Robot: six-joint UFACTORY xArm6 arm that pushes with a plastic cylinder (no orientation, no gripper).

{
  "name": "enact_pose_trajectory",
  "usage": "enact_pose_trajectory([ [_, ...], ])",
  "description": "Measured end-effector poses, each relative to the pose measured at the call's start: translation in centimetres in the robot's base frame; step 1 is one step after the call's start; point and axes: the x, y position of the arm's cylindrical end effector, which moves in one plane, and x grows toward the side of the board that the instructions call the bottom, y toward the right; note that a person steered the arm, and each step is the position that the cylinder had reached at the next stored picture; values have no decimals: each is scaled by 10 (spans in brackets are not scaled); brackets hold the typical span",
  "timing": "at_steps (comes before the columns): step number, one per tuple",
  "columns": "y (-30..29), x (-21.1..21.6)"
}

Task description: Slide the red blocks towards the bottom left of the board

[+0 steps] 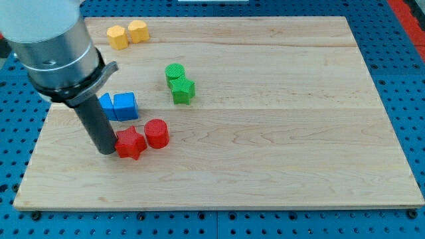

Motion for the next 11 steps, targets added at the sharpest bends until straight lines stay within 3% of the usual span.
enact_pose_trajectory([
  [1, -6, 34],
  [3, 152, -4],
  [4, 112, -28],
  [5, 27, -11],
  [6, 15, 14],
  [7, 68, 19],
  [8, 34, 87],
  [9, -21, 58],
  [10, 45, 32],
  [11, 124, -35],
])
